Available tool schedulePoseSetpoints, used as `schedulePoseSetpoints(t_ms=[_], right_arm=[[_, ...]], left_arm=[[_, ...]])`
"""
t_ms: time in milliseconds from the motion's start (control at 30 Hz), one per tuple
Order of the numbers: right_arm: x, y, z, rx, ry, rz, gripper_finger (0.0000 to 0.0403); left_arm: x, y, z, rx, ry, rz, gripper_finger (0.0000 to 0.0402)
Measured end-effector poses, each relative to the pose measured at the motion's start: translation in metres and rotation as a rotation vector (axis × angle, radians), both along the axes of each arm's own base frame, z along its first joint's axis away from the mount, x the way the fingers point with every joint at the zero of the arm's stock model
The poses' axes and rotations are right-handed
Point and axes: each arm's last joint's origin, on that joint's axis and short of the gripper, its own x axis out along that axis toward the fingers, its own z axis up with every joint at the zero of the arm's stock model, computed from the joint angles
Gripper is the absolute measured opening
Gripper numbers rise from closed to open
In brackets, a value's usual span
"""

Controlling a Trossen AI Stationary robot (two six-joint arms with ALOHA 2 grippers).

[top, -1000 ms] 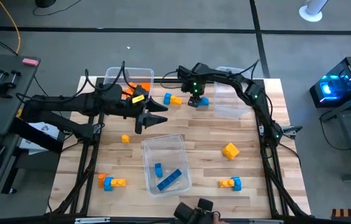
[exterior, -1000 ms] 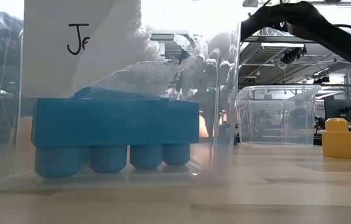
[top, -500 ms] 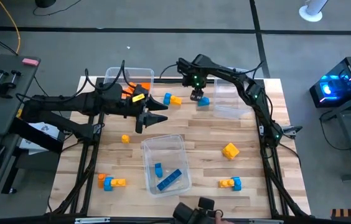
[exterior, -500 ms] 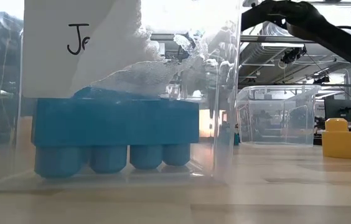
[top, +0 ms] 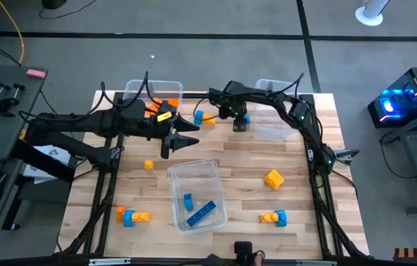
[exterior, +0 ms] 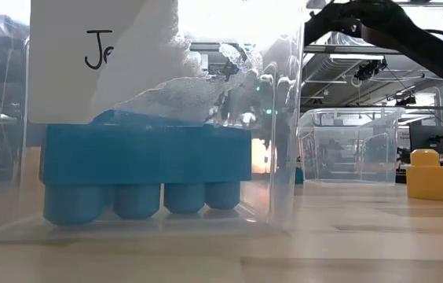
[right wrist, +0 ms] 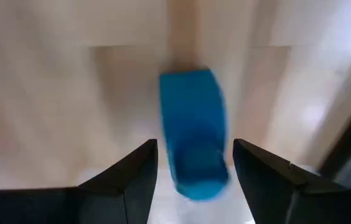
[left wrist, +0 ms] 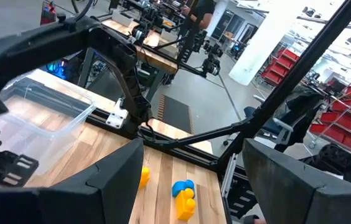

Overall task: Sort blocks
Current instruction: Put the blue game piece into the bottom transparent bin

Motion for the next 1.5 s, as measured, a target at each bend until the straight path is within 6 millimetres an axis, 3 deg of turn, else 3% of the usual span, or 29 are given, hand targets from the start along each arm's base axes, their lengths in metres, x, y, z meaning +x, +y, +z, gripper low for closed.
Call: schedulePoseSetpoints(t_ms=[267, 400, 500, 567, 733, 900, 1067, 1200, 1333, 1500], right_arm=[[-0.002, 0.01, -0.029, -0.026, 0.004, -0.024, 0.0192], [-0.003, 0.011, -0.028, -0.022, -0.002, -0.075, 0.0125], [0.002, 0.008, -0.015, -0.025, -0.049, -0.116, 0.0125], [0.007, 0.006, 0.007, -0.038, -0.134, -0.137, 0.0125], [0.013, 0.005, 0.087, -0.105, -0.396, -0.205, 0.0125], [-0.004, 0.019, 0.186, -0.122, -0.729, -0.303, 0.0125], [-0.035, 0.056, 0.256, -0.062, -0.964, -0.333, 0.0125], [-0.05, 0.101, 0.287, 0.089, -1.066, -0.283, 0.0125], [-0.039, 0.154, 0.289, 0.198, -1.054, -0.163, 0.0125], [-0.009, 0.217, 0.268, 0.268, -0.992, -0.006, 0.0125]], left_arm=[[0.0, 0.0, 0.0, 0.011, -0.001, -0.002, 0.026], [0.0, 0.0, 0.0, 0.046, -0.003, -0.008, 0.026], [0.0, 0.001, 0.0, 0.086, -0.005, -0.008, 0.026], [0.0, 0.003, 0.0, 0.113, -0.008, -0.004, 0.026], [0.0, 0.01, 0.006, 0.195, -0.065, 0.018, 0.026], [-0.001, 0.027, 0.005, 0.239, -0.042, 0.131, 0.026], [0.0, 0.059, -0.011, 0.186, 0.097, 0.28, 0.026], [-0.003, 0.083, -0.022, 0.148, 0.199, 0.361, 0.026], [-0.007, 0.097, -0.024, 0.125, 0.21, 0.395, 0.026], [-0.008, 0.1, -0.024, 0.106, 0.208, 0.41, 0.026]])
